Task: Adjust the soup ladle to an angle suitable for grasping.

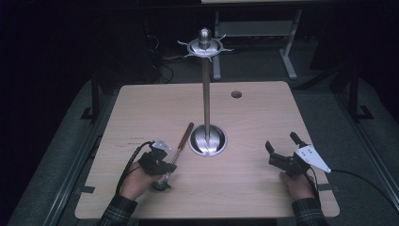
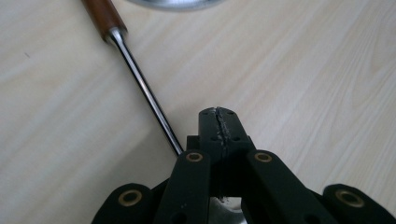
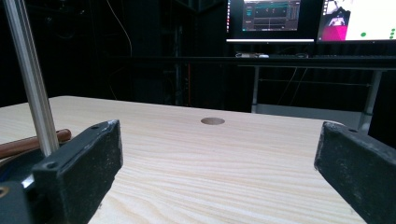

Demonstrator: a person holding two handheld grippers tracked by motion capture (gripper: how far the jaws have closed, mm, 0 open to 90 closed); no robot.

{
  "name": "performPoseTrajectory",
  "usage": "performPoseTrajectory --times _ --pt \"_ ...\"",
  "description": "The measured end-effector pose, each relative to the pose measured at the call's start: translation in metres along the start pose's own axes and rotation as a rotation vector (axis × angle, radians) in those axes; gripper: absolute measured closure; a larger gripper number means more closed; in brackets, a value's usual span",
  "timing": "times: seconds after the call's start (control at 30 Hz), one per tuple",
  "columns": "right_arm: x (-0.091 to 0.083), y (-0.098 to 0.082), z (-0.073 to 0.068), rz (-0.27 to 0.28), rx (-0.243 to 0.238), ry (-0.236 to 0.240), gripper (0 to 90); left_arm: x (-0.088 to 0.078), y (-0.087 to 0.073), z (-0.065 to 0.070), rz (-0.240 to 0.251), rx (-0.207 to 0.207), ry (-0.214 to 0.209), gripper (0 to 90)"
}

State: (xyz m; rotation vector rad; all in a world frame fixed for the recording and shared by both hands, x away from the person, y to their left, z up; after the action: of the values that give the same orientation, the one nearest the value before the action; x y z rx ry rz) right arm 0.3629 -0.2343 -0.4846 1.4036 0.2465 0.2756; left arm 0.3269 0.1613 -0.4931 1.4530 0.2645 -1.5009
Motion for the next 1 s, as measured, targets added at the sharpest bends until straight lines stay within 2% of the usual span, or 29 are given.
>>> performPoseTrajectory --times 0.07,0.1,0.23,0.43,0.5,0.7,0.87,1.0 --pt "0.000 0.000 0.000 0.000 0.000 0.000 0.2 0.003 -0.005 -0.001 -0.024 0.005 0.010 90.0" --pt "0.000 0.000 0.000 0.000 0.000 0.000 0.2 0.005 -0.007 0.000 -0.030 -0.008 0.011 90.0" --pt "0.000 0.000 0.000 0.000 -0.001 0.000 0.2 0.007 -0.009 -0.002 -0.048 -0.007 0.019 90.0" --pt "0.000 0.000 0.000 0.000 0.000 0.000 0.2 0.007 -0.010 -0.003 -0.057 -0.006 0.026 90.0" --pt "0.000 0.000 0.000 0.000 0.000 0.000 0.2 0.006 -0.011 -0.006 -0.066 -0.001 0.030 90.0" --pt "0.000 0.000 0.000 0.000 0.001 0.000 0.2 0.000 -0.013 -0.015 -0.062 -0.025 0.044 90.0" --pt "0.000 0.000 0.000 0.000 0.001 0.000 0.2 -0.005 -0.014 -0.023 -0.070 -0.020 0.068 90.0" --pt "0.000 0.000 0.000 0.000 0.001 0.000 0.2 -0.008 -0.015 -0.030 -0.062 -0.041 0.083 90.0"
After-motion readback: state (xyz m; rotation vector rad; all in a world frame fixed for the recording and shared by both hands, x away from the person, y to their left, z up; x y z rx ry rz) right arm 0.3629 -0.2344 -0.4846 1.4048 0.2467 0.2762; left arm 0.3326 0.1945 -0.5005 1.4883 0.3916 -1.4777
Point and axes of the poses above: each handheld gripper's, and its own axes: x roughly forward along the jaws, y roughly out of its top, z roughly to its right, the point moved 7 cm from there along x, roughly forward along the jaws, and after that the axes turned 12 degrees about -x, right-handed, at the moved point
